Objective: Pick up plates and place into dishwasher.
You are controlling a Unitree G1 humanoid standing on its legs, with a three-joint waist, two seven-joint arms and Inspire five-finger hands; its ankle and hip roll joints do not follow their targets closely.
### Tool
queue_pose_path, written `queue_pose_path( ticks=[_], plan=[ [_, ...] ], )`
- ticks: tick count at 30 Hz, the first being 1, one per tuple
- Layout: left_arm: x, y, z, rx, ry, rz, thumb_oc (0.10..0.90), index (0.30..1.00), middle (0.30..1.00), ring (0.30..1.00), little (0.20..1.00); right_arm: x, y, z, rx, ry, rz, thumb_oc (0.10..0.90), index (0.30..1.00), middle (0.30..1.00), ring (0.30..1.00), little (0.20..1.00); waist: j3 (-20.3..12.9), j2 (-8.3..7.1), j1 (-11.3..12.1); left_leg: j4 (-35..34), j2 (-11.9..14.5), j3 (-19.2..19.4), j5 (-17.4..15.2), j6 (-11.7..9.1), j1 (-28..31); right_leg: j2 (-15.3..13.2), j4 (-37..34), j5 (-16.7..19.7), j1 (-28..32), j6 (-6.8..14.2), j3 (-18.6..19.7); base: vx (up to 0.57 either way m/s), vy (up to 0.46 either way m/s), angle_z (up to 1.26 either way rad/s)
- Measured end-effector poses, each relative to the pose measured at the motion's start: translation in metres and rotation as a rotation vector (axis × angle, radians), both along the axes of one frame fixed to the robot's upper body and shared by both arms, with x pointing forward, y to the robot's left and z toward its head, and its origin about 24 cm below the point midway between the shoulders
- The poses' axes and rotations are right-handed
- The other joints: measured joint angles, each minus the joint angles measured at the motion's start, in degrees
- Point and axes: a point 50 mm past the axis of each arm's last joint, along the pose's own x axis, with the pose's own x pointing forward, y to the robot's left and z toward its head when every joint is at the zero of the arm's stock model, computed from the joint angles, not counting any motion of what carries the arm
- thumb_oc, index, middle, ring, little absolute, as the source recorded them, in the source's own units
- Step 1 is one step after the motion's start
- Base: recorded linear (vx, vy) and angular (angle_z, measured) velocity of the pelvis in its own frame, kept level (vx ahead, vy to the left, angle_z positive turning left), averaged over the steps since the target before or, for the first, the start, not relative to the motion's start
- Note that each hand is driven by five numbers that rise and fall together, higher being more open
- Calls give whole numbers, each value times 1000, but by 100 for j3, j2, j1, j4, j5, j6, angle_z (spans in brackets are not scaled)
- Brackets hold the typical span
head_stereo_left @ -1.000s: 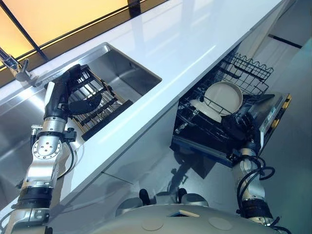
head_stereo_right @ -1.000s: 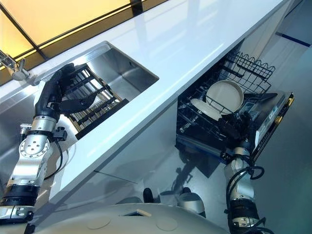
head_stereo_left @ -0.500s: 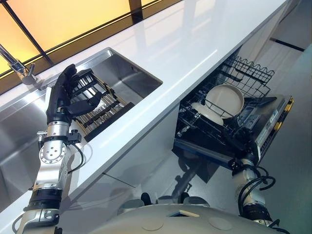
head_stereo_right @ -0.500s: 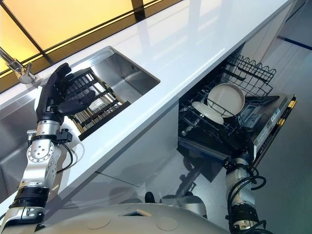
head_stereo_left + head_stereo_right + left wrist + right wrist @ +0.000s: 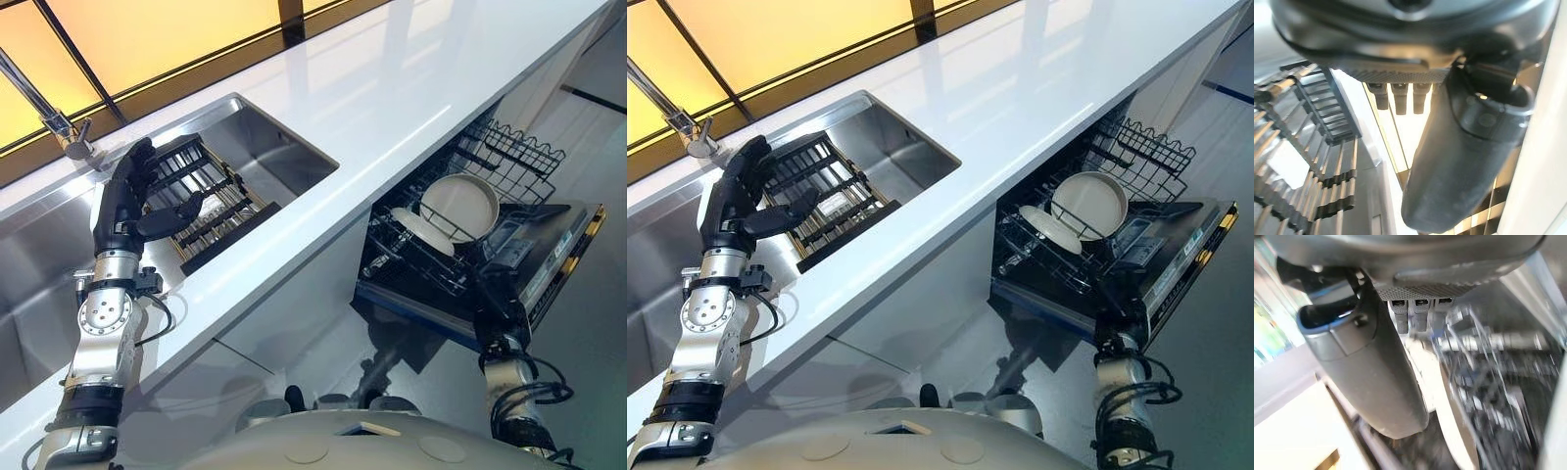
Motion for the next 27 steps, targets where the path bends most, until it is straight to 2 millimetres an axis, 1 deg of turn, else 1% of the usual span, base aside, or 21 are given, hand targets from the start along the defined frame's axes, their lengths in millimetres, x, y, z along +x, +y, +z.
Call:
queue_pose_path(
  ticks=[1,3,5,6,7,11,14,16,18,19,20,22,24,25,27],
  plan=[
    [0,0,0,-2,0,-1,800,900,900,900,900,0,5,-2,27,-9,33,800,900,900,900,900,5,14,19,0,4,-37,17,2,-15,0,-4,0,4,-2,-41,12,48,16],
    [-1,-2,-2,-13,2,1,800,900,900,900,900,1,10,-2,98,-80,47,800,900,900,900,900,19,77,52,-1,0,-94,32,-5,-50,-4,-25,0,0,-2,-113,21,41,18],
    [-2,-3,-6,-23,10,4,800,900,900,900,900,4,10,2,140,-166,68,800,900,900,900,900,19,166,93,0,-2,-167,54,-10,-86,-10,-29,0,-6,-3,-207,27,38,17],
    [-3,-3,-6,-25,12,5,800,900,900,900,900,4,9,4,135,-174,78,800,900,900,900,900,18,182,111,0,1,-168,65,1,-86,-9,-29,1,-5,-3,-225,42,28,4],
    [-4,-5,-9,-36,16,7,800,900,900,900,900,6,8,6,127,-182,111,800,900,900,900,900,20,227,182,0,12,-175,70,-4,-86,-14,-30,0,-4,-3,-328,40,26,0],
    [-9,-6,-14,-47,34,12,800,900,900,900,900,12,11,9,119,-198,135,800,900,900,900,900,23,294,307,1,37,-181,77,-20,-85,7,-31,4,-4,-10,-354,38,27,0],
    [-10,-7,-16,-55,36,15,800,900,900,900,900,18,14,12,107,-214,157,800,900,900,900,900,21,307,448,4,30,-203,78,-20,-88,4,-30,7,4,-15,-373,39,21,3],
    [-10,-7,-16,-58,37,16,800,900,900,900,900,28,19,19,86,-228,197,800,900,900,900,900,21,307,508,6,21,-239,79,-20,-90,-2,-30,8,11,-15,-400,44,10,1],
    [-9,-8,-17,-60,39,15,800,900,900,900,900,46,39,31,81,-273,321,800,900,900,900,900,21,305,509,6,20,-264,80,-20,-83,-6,-30,8,39,-16,-494,50,4,8],
    [-8,-9,-16,-61,41,7,800,900,900,900,900,65,68,43,91,-318,457,800,900,900,900,900,23,304,528,10,22,-295,85,-27,-55,-3,-32,7,77,-15,-533,47,2,10],
    [-7,-10,-15,-60,35,5,800,900,900,900,900,61,69,38,101,-299,398,800,900,900,900,900,30,277,548,12,26,-309,91,-35,-39,-2,-32,6,89,-15,-595,51,2,7],
    [-6,-11,-16,-63,46,1,800,900,900,900,900,61,77,35,114,-276,421,800,900,900,900,900,33,275,560,2,29,-323,94,-40,-67,-4,-32,0,92,-5,-660,40,-7,4],
    [-3,-12,-15,-63,41,-8,800,900,900,900,900,62,78,35,116,-275,375,800,900,900,900,900,33,269,593,1,29,-366,93,-75,-94,-4,-31,-1,91,0,-696,38,-11,7],
    [-2,-13,-13,-63,35,-13,800,900,900,900,900,62,78,35,120,-270,352,800,900,900,900,900,33,269,652,0,32,-386,96,-72,-95,-9,-31,6,93,-9,-738,61,-7,0],
    [1,-13,-11,-64,24,-16,800,900,900,900,900,62,80,33,161,-262,272,800,900,900,900,900,34,266,840,-1,45,-497,98,-75,-97,-11,-32,30,92,-28,-883,58,-3,-7]
  ],
)
